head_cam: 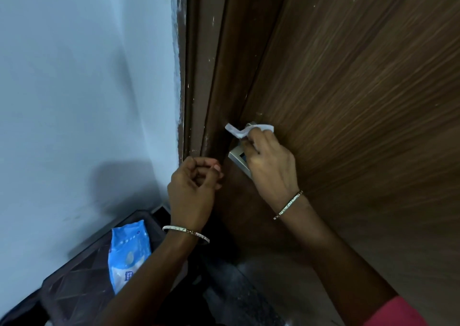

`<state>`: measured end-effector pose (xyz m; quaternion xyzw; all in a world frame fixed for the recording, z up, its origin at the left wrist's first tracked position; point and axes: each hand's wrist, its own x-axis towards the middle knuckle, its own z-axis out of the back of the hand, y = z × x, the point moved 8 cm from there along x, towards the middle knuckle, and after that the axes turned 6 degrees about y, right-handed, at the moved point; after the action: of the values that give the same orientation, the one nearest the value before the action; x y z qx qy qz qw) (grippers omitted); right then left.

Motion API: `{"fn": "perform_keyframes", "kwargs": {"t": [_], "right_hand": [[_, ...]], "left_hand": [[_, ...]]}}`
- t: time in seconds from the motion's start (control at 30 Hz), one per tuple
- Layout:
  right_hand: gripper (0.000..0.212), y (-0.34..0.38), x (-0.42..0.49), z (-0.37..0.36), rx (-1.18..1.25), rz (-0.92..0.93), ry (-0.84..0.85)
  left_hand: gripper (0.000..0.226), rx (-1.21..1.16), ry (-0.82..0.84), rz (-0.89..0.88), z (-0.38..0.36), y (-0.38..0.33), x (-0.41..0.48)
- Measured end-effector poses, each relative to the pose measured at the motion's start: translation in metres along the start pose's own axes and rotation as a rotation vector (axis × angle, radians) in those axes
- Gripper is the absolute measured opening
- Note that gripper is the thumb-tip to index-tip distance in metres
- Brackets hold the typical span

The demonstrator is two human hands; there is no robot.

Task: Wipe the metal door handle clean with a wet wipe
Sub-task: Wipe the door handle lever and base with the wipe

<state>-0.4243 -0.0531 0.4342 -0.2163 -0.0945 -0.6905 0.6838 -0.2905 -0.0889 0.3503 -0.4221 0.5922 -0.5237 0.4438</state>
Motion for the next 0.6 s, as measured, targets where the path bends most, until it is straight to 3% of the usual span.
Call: {"fn": "perform_keyframes", "kwargs": {"t": [0.07, 0.2, 0.37, 0.5, 0.6], "right_hand": [[0.013, 0.003, 0.001, -0.005, -0.120, 0.041, 0.072], [0.014, 0.001, 0.010, 0.000, -0.160, 0.067, 0.058], [0.014, -0.004, -0.007, -0.003, -0.175, 0.100, 0.160], [0.025, -0.023, -0.035, -0.016, 0.080, -0.110, 0.331], [0.028, -0.036, -0.050, -0.010, 0.432, -0.337, 0.182]], "left_hand": [[0.012, 0.031, 0.050, 0.073, -0.006, 0.007, 0.001], [0.010, 0.007, 0.178, 0.248, -0.032, 0.029, -0.001], [0.026, -0.105, 0.220, 0.289, -0.056, 0.035, -0.001], [0.024, -0.147, 0.217, 0.328, -0.058, 0.037, 0.001], [0.022, -0.153, 0.222, 0.323, -0.056, 0.035, -0.001]]}}
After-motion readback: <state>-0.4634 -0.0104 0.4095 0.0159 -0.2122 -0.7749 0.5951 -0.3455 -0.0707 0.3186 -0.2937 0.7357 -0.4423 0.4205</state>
